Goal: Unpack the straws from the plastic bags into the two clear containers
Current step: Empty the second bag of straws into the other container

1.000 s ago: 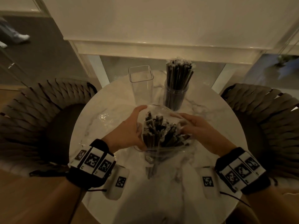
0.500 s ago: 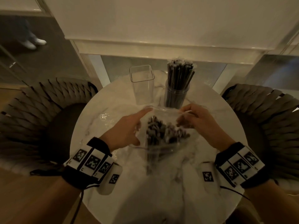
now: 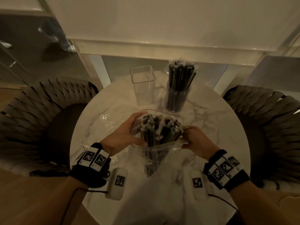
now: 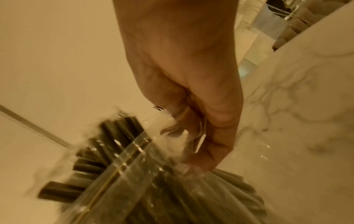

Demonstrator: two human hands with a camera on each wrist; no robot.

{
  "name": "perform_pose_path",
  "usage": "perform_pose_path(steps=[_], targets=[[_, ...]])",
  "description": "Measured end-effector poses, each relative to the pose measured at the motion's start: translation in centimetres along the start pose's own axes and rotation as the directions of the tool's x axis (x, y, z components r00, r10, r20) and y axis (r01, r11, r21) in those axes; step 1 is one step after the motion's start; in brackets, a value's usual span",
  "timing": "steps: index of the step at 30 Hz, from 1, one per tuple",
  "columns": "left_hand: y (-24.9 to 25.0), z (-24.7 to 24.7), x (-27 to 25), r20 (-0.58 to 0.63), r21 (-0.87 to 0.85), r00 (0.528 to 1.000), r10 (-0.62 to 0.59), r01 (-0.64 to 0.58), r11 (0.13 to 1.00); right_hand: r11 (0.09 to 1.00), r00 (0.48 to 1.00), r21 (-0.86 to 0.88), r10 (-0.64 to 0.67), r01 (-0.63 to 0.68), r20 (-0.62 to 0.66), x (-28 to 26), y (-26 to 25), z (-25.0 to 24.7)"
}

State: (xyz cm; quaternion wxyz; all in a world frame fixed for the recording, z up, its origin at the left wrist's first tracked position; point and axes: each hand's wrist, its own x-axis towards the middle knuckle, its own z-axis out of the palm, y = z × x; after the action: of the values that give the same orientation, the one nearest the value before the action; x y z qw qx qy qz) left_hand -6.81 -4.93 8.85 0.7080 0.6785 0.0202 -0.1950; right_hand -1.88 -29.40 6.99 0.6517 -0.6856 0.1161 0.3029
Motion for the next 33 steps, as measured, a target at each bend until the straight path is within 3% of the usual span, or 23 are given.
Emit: perform_pose_path(steps=[3, 6, 10, 12, 15, 18, 22, 26, 29, 33], targets=[[-0.3, 0.6, 0.3, -0.025, -0.089, 1.000, -0.007, 0.005, 0.996, 0.991, 0.998, 0.137, 0.008, 0.000, -0.058, 0.8, 0.4, 0.4], [-0.7, 0.1, 0.5, -0.025, -0.049, 0.999, -0.041, 0.040, 0.998, 0.981, 0.996, 0.194, -0.007, 0.023, -0.085, 1.2, 0.5, -0.3], [-3.5, -0.9, 0.4, 0.113, 0.216, 0.973, -0.199, 0.171, 0.961, 0.973, 1.000, 0.229, -0.008, 0.013, -0.025, 1.0, 1.3, -0.6], [-4.8, 0.1, 0.3, 0.112, 0.373, 0.965, -0.238, 0.181, 0.910, 0.975, 1.000, 0.222, 0.023, -0.027, 0.021, 0.6, 1.8, -0.2], [-5.7, 2.3, 1.1, 0.010, 0.326, 0.998, -0.064, 0.057, 0.944, 0.968, 0.998, 0.242, 0.057, -0.060, 0.020, 0.4, 1.4, 0.7], [-3.2, 2.1, 1.8, -0.198, 0.104, 0.980, -0.011, 0.033, 0.994, 0.917, 1.000, 0.398, 0.027, -0.027, 0.005, 0.0, -0.6, -0.1], [1.8, 0.4, 2.2, -0.150, -0.183, 0.989, 0.010, -0.038, 0.982, 0.971, 0.967, 0.176, -0.191, 0.161, 0.168, -0.1, -3.6, -1.3], [5.0, 0.2, 3.2, -0.127, -0.272, 0.991, 0.042, -0.075, 0.959, 0.924, 0.873, 0.182, -0.379, 0.336, 0.309, 0.6, -6.3, 2.5], [6.6, -0.6, 4.1, -0.305, -0.228, 0.947, 0.105, -0.179, 0.957, 0.896, 0.889, 0.236, -0.420, 0.375, 0.183, 1.5, -8.9, 5.3], [8.3, -4.2, 5.0, -0.486, -0.194, 0.832, 0.269, -0.402, 0.895, 0.880, 0.913, 0.274, -0.407, 0.387, 0.017, 3.3, -12.7, 6.1]])
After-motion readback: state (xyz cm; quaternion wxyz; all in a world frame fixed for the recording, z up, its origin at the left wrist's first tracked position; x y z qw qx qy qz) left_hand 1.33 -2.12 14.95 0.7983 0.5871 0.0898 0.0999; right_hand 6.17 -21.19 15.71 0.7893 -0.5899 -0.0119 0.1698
